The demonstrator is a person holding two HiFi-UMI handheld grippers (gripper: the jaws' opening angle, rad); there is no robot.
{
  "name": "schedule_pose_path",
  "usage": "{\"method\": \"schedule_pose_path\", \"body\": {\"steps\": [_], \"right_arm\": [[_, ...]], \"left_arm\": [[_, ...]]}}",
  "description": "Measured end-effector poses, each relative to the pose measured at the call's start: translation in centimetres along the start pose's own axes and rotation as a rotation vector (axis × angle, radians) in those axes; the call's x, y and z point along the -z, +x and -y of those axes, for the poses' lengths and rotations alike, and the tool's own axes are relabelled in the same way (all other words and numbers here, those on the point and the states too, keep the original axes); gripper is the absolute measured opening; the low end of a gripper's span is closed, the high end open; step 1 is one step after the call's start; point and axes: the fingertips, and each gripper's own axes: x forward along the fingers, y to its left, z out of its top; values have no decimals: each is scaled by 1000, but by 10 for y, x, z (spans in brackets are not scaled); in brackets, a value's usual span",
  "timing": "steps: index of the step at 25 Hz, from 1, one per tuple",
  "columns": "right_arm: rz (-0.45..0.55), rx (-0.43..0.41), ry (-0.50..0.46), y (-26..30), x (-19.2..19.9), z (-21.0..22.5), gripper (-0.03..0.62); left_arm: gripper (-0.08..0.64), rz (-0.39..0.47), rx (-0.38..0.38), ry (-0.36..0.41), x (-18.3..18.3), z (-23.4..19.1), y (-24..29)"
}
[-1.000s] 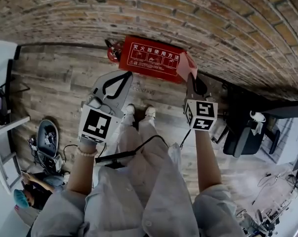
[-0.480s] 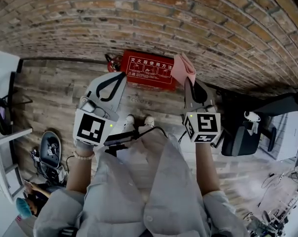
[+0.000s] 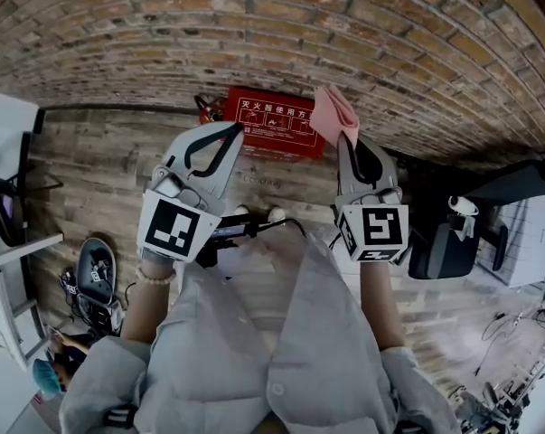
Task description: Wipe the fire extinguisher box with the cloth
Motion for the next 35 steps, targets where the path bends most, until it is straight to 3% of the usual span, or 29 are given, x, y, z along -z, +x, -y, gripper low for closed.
{"method": "schedule_pose_path", "body": {"steps": [35], "right_arm": [[-38, -45, -57, -2, 3, -27, 21]], "left_arm": [[-3, 8, -49, -52, 6, -3, -11]]}}
